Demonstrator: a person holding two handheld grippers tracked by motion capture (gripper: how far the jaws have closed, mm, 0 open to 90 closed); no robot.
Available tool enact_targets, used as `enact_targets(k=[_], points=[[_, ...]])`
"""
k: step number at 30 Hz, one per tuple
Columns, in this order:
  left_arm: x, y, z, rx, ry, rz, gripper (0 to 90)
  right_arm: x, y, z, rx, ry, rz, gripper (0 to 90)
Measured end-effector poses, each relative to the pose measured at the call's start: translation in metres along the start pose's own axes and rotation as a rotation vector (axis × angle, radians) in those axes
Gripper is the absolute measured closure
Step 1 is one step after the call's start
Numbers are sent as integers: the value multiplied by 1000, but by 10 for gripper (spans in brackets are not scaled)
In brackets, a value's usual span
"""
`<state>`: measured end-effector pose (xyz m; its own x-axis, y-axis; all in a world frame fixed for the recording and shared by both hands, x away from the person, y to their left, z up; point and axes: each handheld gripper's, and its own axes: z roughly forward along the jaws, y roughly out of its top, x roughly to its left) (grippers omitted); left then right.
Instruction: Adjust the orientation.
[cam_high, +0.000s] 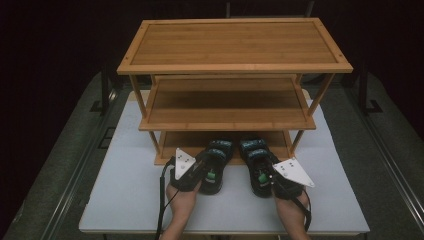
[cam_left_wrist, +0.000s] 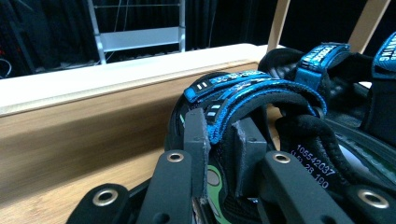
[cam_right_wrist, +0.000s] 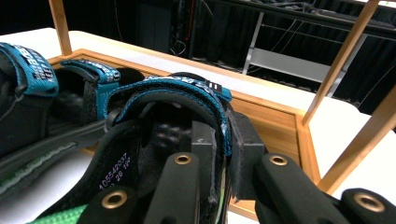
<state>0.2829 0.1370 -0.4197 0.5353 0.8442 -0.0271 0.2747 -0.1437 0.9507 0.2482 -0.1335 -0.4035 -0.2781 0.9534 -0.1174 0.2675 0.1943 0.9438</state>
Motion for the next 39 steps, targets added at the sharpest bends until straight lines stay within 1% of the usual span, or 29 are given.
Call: enact_targets(k=[2,3,6,8,9,12,17,19,21,26,29,31,33,39], points=[[-1,0,4,3,4,1,785,1,1,4,2,-6,-10,817],[-1,0,6,5,9,-2,785,2,1,9,3,-12,-5,817],[-2,0,11,6,17,-13,784,1,1,12,4,-17,-2,817],[-2,1,14,7,19,-13,785,1,0,15,4,-17,10,817],[-3,2,15,8,20,-13,785,1,0,16,5,-19,8,817],[-4,3,17,7,27,-9,784,2,-1,19,8,-23,13,817],[-3,2,21,14,38,-22,784,2,-2,25,12,-21,18,817],[-3,2,23,19,45,-18,784,2,-2,27,14,-21,18,817],[-3,1,24,21,50,-25,784,4,-3,30,20,-20,23,816],[-3,0,26,26,53,-27,784,6,-3,32,24,-17,34,816],[-3,0,25,26,53,-24,783,7,-3,32,22,-16,34,815],[-3,1,25,23,53,-22,784,7,-3,31,18,-17,23,816],[-2,1,25,24,53,-28,783,6,-3,31,18,-16,25,816],[-3,-2,32,41,59,-39,782,8,-5,37,41,-11,20,814]])
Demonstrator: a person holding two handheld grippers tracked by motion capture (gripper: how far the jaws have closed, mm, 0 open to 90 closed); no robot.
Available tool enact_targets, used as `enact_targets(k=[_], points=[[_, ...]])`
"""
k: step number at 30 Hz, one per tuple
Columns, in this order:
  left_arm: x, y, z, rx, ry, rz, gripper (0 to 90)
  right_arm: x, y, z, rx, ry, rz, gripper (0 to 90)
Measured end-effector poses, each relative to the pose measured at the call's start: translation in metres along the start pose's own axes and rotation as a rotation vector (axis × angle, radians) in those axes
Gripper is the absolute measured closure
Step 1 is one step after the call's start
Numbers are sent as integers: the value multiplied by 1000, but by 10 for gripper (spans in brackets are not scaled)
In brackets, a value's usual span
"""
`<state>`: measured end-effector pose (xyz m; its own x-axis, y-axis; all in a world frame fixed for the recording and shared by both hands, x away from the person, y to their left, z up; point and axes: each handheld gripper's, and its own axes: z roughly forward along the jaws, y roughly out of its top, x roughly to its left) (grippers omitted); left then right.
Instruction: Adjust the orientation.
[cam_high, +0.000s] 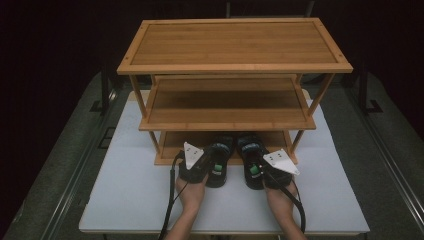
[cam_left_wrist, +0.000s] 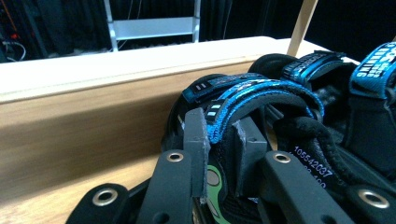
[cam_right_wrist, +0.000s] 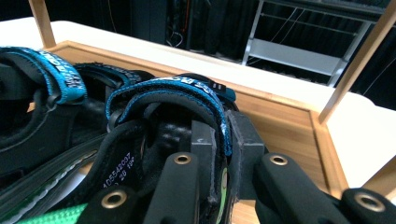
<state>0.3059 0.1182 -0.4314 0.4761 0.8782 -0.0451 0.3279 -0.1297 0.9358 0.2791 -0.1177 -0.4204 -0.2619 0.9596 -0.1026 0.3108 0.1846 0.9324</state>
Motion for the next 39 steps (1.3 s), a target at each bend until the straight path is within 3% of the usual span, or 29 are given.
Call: enact_targets(k=[6,13,16,20,25,30,36,39], points=[[4,4,3,22,-26,-27,770,-1,-2,7,42,23,3,803],[6,4,2,35,-65,-4,695,-7,-1,9,79,48,-12,754],[8,5,1,39,-88,5,629,-9,0,8,89,52,-6,677],[8,5,-2,45,-114,35,580,-11,0,6,91,60,-27,640],[9,7,-6,50,-144,54,511,-15,2,0,81,83,-29,548],[10,12,-13,45,-174,83,479,-17,3,-7,69,105,-28,512],[12,17,-30,26,-250,102,452,-22,5,-26,8,167,-28,494],[11,19,-41,12,-271,138,441,-26,5,-38,-13,211,-17,472]])
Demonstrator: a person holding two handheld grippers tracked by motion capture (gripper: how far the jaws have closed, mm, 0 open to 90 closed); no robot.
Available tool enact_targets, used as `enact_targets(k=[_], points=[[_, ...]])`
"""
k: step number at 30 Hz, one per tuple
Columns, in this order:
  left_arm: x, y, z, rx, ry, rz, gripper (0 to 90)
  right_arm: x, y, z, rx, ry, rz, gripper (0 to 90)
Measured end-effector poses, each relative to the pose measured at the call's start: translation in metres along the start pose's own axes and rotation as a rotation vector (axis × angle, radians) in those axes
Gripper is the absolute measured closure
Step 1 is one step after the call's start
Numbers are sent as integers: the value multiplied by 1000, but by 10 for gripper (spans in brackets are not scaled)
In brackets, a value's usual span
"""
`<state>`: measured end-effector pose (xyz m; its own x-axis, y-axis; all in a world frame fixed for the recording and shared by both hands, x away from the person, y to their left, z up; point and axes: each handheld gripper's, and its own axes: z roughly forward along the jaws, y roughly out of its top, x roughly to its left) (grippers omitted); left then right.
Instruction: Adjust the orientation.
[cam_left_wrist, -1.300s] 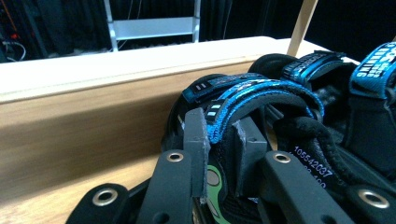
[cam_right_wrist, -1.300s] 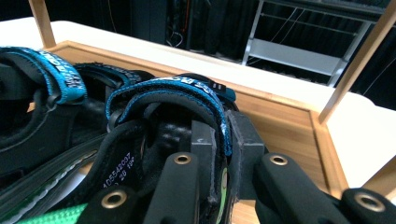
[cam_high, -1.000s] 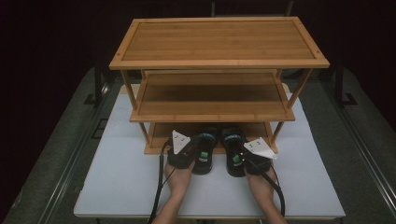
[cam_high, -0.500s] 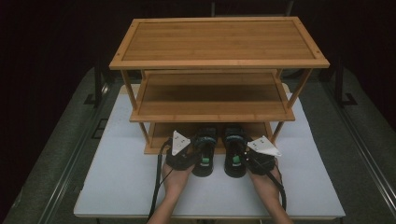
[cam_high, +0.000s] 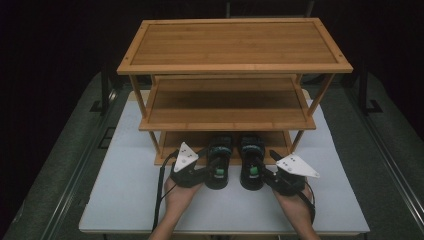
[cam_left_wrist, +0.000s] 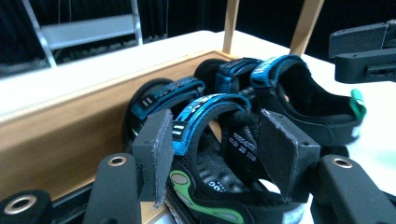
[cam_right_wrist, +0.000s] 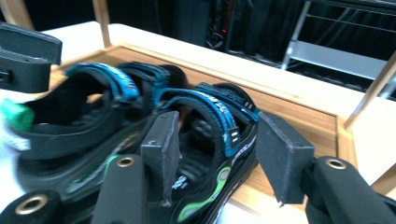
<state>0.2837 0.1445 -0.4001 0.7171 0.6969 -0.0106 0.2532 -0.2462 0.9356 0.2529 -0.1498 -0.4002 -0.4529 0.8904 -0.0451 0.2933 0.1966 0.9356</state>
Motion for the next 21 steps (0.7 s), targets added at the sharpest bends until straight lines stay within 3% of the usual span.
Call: enact_targets(k=[5,11,17,21], points=[[-4,-1,-17,-1,-29,32,390,1,-5,-22,-1,57,-18,425],[-5,-11,-33,10,-52,37,289,2,-22,-39,54,94,-23,346],[-6,-29,-30,74,-59,28,222,5,-42,-25,199,146,-35,294],[-7,-39,-23,119,-58,39,217,8,-46,-16,240,152,-49,272]])
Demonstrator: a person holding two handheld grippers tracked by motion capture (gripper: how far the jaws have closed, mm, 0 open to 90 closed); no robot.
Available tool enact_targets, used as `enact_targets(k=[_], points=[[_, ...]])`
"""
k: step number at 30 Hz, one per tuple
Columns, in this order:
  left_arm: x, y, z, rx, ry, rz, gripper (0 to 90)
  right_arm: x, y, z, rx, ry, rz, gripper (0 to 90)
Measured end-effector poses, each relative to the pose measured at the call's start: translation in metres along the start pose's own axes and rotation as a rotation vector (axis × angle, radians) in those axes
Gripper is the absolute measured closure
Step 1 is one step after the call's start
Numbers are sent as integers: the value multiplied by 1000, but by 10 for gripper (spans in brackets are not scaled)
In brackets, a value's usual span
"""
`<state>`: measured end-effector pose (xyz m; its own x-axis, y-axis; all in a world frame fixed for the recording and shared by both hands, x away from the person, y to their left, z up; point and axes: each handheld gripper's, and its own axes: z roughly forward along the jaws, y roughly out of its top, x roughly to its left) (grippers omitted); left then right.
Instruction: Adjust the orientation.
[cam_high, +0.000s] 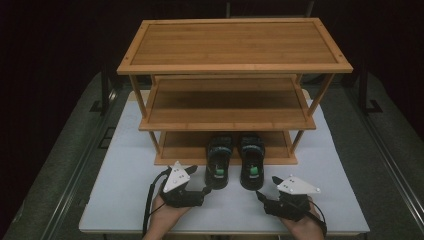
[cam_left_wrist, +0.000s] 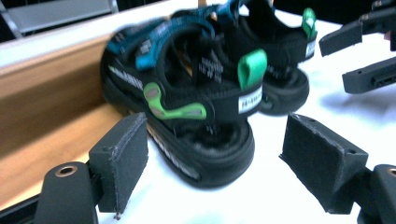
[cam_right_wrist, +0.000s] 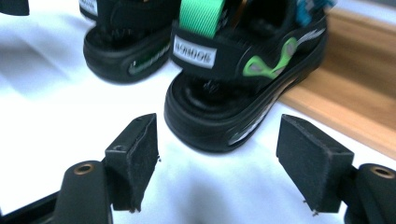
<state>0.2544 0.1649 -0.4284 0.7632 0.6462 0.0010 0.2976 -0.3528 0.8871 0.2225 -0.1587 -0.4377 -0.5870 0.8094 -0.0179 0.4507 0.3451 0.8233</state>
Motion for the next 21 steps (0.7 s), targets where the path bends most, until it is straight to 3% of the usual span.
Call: enact_targets(k=[4,7,11,17,21], points=[[0,-5,10,47,-5,0,217,1,2,10,43,8,8,251],[1,-6,16,85,-32,-24,283,1,3,15,61,6,4,251],[3,-7,22,111,-22,-27,284,1,4,19,72,4,3,251],[1,-6,29,139,-9,2,277,2,4,25,93,0,-9,251],[0,-6,32,145,-10,13,362,3,4,29,104,-2,-25,261]])
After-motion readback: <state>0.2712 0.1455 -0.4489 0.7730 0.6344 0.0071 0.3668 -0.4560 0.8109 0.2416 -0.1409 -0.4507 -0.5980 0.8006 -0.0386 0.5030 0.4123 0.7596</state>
